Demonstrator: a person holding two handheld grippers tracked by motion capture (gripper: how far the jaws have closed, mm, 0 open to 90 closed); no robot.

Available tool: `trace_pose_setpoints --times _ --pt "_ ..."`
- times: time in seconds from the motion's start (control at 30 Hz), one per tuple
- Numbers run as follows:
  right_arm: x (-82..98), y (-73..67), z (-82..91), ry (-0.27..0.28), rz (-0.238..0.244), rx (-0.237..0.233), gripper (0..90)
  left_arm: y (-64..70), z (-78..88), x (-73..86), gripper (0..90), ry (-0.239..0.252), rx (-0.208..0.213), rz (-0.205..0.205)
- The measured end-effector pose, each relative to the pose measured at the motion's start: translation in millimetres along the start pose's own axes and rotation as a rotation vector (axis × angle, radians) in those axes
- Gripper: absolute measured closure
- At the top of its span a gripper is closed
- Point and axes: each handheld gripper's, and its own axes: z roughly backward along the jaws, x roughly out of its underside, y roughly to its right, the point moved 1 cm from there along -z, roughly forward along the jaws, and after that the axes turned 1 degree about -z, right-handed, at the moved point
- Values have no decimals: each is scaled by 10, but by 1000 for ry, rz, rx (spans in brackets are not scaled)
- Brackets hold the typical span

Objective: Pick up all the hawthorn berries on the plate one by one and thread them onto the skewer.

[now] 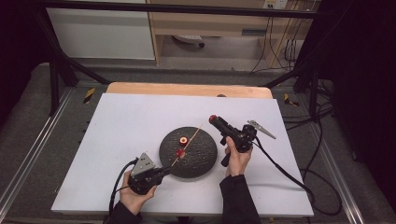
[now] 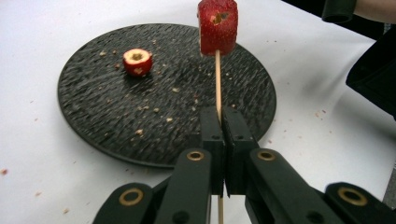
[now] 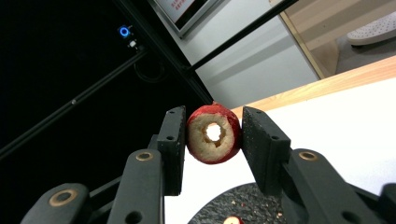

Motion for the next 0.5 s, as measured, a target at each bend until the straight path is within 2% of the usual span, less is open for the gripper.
trace_pose_setpoints --times 0.5 --pt "-57 3 -4 62 -15 -21 614 134 -114 -98 882 20 33 3"
